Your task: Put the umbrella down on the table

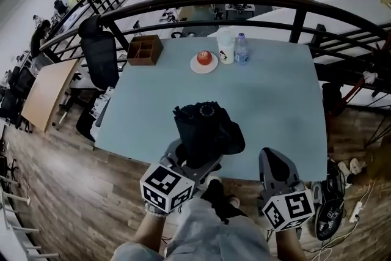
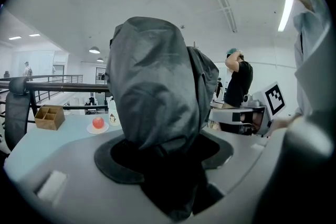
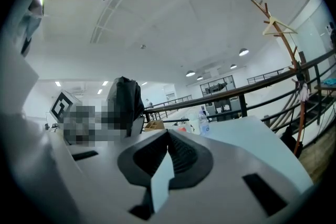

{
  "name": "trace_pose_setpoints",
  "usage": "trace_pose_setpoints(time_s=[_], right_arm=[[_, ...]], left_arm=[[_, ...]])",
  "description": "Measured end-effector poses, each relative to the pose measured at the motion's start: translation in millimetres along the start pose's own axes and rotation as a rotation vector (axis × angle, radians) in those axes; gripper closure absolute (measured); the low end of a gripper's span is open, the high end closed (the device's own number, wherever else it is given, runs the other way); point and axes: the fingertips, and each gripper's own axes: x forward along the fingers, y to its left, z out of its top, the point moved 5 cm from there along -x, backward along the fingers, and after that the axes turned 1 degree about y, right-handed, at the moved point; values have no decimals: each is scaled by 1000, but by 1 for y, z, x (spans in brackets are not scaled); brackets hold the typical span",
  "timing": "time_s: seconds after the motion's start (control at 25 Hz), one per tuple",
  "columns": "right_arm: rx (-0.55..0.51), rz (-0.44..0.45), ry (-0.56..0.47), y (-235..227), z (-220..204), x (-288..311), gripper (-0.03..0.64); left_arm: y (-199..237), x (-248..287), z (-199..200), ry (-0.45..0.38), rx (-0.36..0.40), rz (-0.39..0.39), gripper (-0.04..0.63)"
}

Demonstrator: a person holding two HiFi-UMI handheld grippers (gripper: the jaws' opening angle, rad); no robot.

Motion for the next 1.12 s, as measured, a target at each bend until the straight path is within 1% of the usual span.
trace_pose_setpoints(time_s=[0.32,0.6,0.84,1.04,1.12], right_arm=[[-2,-19,21,-19,1,22,617],[10,-50,37,-37,7,59,617],[16,-62,61,-47,9,98,617],[28,-79,83,-52,6,130,617],[24,-81,95,-53,8,141,617]], left_arm=[[21,40,-3,56,-1,-31,322],[62,84,-1,144,-2,-52,322],[100,129,1,204,-45,-84,322],[132,164,-1,267,-39,-107,322],[143,178,-4,293,-57,-122,322]])
